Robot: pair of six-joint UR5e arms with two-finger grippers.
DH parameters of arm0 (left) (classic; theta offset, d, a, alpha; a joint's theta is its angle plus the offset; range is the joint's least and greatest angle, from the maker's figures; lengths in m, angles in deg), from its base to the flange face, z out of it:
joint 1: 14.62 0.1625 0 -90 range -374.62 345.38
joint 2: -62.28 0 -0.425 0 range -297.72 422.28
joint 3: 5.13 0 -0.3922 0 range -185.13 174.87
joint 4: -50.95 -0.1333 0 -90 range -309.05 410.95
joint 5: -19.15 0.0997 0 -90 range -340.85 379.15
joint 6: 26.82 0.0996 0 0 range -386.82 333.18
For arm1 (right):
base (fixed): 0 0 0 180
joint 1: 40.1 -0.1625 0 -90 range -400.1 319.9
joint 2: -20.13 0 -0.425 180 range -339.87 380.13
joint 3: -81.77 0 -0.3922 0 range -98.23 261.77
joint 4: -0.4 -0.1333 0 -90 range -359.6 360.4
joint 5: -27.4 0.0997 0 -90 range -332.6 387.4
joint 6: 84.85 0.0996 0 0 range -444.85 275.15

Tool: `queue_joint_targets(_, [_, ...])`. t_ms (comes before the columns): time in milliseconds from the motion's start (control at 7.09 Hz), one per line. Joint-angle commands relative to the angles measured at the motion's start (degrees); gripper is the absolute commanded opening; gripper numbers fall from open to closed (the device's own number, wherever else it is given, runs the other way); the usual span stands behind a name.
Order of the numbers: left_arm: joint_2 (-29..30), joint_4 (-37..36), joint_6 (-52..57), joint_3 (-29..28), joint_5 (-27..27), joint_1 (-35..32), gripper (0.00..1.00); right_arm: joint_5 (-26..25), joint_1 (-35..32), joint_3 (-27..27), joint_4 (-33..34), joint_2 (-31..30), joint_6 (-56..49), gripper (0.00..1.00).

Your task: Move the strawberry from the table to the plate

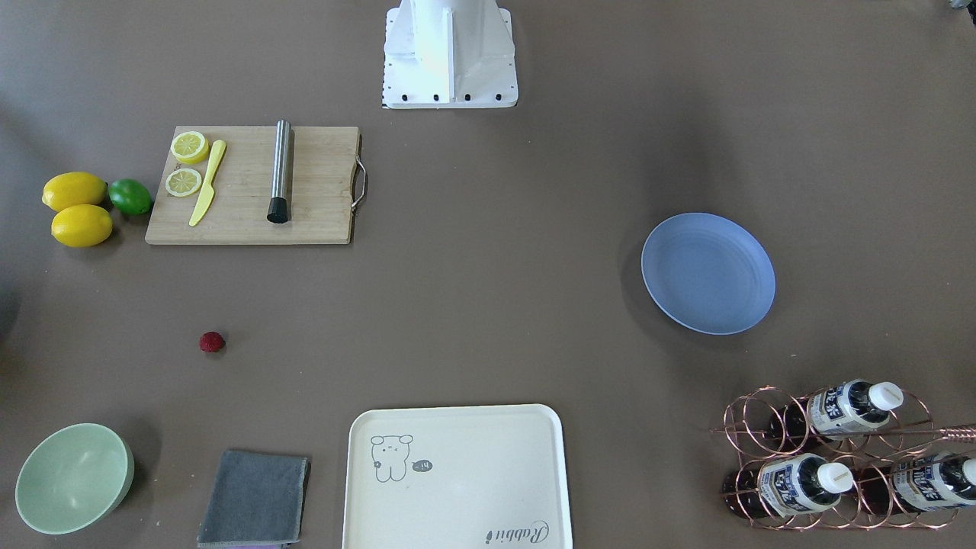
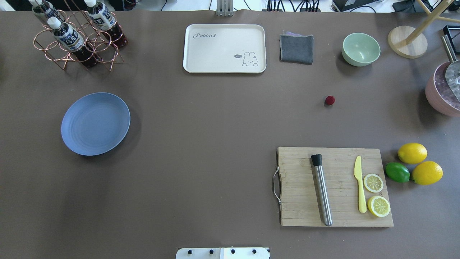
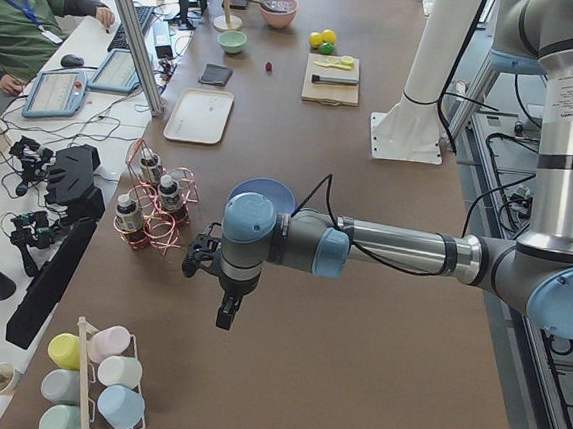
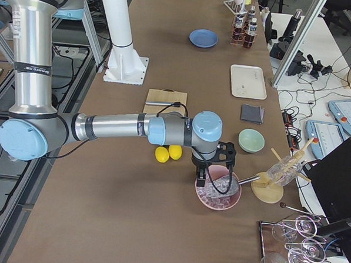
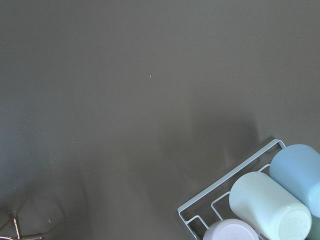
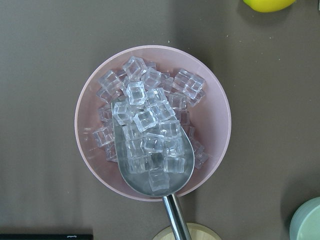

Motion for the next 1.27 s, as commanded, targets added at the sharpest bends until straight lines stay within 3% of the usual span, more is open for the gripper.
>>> queue_joint_targets(0, [0.15,0.01,0.0,0.07,0.0,0.06,0.98,0.0,0.0,0.0,0.0,-0.05,0.18,1.0])
queue_joint_targets(1128, [0.85,0.19,0.09,0.42,-1.05,0.32,0.98,0.26,0.61,-0.44,0.0,0.91,0.62,1.0])
